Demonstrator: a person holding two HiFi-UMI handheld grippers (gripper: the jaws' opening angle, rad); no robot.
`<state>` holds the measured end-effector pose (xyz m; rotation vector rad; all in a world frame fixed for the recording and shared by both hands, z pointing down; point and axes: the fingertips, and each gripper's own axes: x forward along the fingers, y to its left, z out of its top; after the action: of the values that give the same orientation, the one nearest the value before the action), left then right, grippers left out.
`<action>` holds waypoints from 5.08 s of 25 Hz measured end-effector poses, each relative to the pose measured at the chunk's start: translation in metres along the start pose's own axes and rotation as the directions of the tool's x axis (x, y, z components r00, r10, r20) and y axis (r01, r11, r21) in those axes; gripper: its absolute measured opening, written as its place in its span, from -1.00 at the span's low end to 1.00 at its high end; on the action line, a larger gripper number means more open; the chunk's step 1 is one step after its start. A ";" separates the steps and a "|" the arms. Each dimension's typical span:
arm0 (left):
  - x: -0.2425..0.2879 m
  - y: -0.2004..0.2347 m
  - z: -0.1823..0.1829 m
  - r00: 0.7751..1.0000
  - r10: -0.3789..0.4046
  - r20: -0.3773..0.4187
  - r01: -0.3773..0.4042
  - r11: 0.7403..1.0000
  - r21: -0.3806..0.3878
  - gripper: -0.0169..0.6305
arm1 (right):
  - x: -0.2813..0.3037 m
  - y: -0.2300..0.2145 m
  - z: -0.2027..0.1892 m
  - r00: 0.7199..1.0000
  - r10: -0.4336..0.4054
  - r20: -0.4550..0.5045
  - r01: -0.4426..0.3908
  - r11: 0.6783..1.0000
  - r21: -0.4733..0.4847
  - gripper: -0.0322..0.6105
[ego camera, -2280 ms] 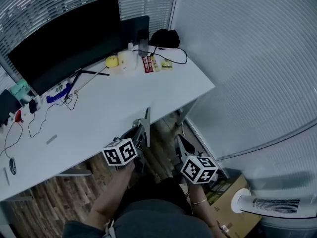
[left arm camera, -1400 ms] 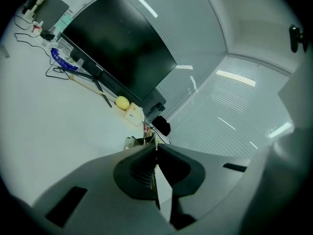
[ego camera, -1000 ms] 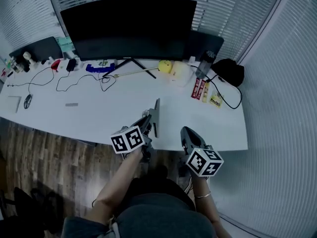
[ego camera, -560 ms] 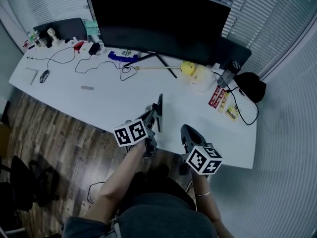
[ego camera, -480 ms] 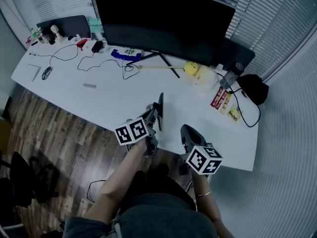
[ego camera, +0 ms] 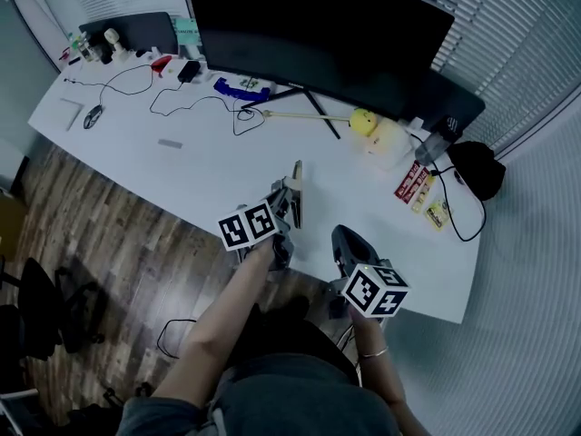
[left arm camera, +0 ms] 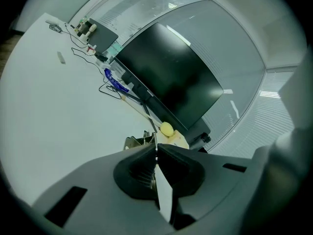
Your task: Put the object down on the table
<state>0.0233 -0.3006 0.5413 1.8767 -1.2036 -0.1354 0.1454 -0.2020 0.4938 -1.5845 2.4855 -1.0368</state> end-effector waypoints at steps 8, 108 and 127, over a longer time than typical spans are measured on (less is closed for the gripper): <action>0.014 0.012 -0.004 0.999 0.032 -0.023 -0.033 0.999 -0.024 -0.86 | -0.002 -0.010 0.002 1.000 -0.017 -0.003 0.017 1.000 0.011 -0.88; -0.110 0.020 0.007 0.996 0.086 -0.037 -0.044 0.777 0.628 -0.84 | -0.003 0.049 -0.042 0.994 -0.109 0.025 0.111 0.981 -0.157 -0.89; -0.139 0.026 0.012 0.997 0.078 -0.026 -0.043 0.769 0.638 -0.85 | 0.002 0.053 -0.044 0.985 -0.174 0.021 0.174 0.958 -0.227 -0.89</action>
<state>-0.0733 -0.2035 0.5051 2.3970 -1.3828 0.4144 0.0864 -0.1670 0.5006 -1.8955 2.5835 -0.7855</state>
